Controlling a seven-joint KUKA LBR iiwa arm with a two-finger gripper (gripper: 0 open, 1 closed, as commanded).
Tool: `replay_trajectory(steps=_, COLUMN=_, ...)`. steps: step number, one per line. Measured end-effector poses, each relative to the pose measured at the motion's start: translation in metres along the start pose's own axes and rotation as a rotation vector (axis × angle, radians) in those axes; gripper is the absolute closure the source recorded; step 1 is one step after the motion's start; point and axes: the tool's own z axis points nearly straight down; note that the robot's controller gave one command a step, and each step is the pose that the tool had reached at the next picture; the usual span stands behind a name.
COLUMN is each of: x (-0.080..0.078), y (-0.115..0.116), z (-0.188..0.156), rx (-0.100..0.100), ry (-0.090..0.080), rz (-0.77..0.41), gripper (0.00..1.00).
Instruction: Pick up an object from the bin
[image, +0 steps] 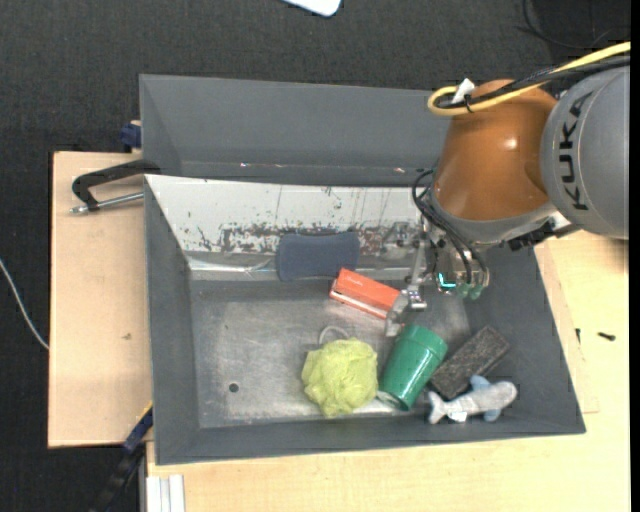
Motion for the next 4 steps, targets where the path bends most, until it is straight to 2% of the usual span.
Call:
replay_trajectory(steps=1, x=-0.002, y=0.0, z=-0.004, rx=0.0, ry=-0.008, rz=0.0, gripper=0.0)
replay_trajectory(steps=2, x=-0.018, y=-0.009, z=0.049, rx=-0.001, ry=-0.012, rz=0.074, gripper=0.0)
replay_trajectory(steps=3, x=-0.032, y=-0.027, z=0.122, rx=-0.001, ry=-0.008, rz=-0.02, gripper=0.0)
replay_trajectory(steps=4, x=-0.032, y=-0.017, z=0.12, rx=-0.006, ry=-0.006, rz=0.264, gripper=0.0)
